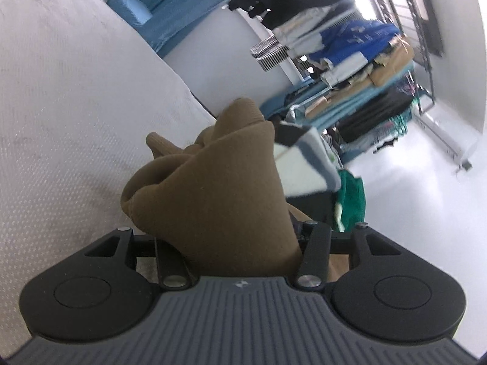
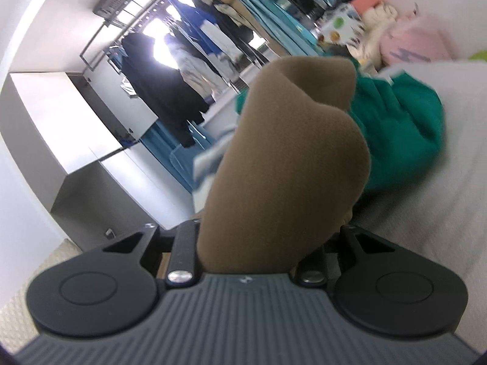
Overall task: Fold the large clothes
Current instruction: 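Lift the hoodie bundle with both grippers and carry it toward the clothes pile, then lower the hoodie beside the clothes pile and open both grippers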
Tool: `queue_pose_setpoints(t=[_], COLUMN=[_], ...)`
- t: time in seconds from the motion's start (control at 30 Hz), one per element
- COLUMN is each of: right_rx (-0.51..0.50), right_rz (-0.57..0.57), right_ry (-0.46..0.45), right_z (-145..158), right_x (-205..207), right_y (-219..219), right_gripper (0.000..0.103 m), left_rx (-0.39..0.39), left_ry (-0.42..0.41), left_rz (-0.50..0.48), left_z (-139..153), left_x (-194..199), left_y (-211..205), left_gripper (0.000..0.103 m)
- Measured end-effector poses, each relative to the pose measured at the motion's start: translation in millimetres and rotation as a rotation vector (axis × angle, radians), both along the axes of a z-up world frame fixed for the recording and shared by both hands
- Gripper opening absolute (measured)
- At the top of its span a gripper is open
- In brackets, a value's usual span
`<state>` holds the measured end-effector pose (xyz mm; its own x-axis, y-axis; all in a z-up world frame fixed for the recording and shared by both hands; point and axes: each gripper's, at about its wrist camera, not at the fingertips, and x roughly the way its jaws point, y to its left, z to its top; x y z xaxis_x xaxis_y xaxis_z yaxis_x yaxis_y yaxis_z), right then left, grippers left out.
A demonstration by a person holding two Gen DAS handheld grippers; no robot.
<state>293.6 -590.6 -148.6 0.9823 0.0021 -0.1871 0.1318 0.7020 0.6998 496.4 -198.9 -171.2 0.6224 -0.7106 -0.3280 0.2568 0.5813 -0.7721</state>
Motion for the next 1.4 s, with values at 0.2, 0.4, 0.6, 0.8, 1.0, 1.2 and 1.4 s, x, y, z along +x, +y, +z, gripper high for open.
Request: queue_pose_setpoints(t=[0.2, 0.4, 0.6, 0.8, 1.0, 1.2, 1.4], right_rx=[0.111, 0.178, 0.206, 0.255, 0.320, 0.142, -0.041], right_rz=[-0.010, -0.019, -0.019, -0.028, -0.038, -0.057, -0.150], right_ry=[0.038, 0.064, 0.080, 0.126, 0.244, 0.354, 0.323], right_z=[-51.0, -84.9, -106.9, -106.2, -93.7, -41.5, 14.6], right_x=[-26.3, -39.0, -52.4, -55.0, -86.9, -124.1, -163.4], right_y=[0.9, 3.9, 10.6, 7.7, 0.7, 9.7, 25.1], right_gripper=[0.034, 0.034, 0.044, 0.052, 0.056, 0.056, 0.056], left_rx=[0.072, 0.049, 0.005, 0.032, 0.179, 0.342, 0.410], left_ry=[-0.041, 0.010, 0.018, 0.088, 0.101, -0.005, -0.144], left_rz=[-0.057, -0.062, -0.056, -0.068, -0.090, -0.077, -0.084], left_z=[-33.3, -82.2, -109.6, -95.2, -60.3, 5.5, 84.6], left_x=[-19.4, -34.7, -46.6, -48.9, -73.3, -113.0, -156.8], left_y=[5.3, 21.0, 33.7, 44.6, 66.5, 76.9, 67.7], left_gripper=[0.055, 0.057, 0.063, 0.069, 0.072, 0.072, 0.072])
